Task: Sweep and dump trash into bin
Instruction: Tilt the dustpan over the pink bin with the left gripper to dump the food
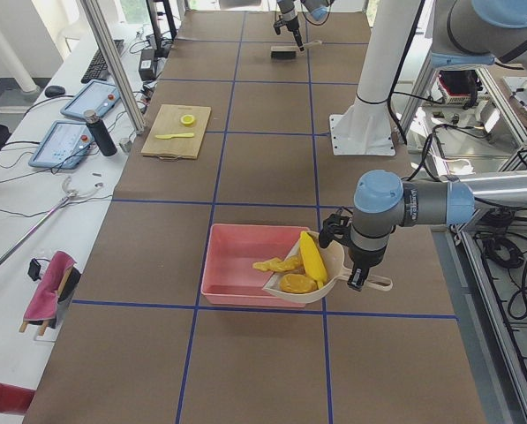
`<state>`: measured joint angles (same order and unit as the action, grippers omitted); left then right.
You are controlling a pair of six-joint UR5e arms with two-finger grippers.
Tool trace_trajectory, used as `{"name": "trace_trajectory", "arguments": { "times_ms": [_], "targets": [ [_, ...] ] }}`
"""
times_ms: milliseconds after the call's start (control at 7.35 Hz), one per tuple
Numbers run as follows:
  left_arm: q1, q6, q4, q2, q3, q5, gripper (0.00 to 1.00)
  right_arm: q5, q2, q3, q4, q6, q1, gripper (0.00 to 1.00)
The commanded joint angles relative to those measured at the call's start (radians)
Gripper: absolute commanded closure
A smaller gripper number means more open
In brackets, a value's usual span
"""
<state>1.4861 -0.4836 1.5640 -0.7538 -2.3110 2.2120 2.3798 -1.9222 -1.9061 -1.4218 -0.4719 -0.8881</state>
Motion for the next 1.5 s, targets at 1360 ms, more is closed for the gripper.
{"name": "trace_trajectory", "arguments": {
  "times_ms": [1360],
  "targets": [
    [-0.214, -0.144, -0.288, -0.131, -0.051, -0.238, 1.0, -0.175, 0.167, 0.13, -0.016, 0.26, -0.551, 0.0]
  ]
}}
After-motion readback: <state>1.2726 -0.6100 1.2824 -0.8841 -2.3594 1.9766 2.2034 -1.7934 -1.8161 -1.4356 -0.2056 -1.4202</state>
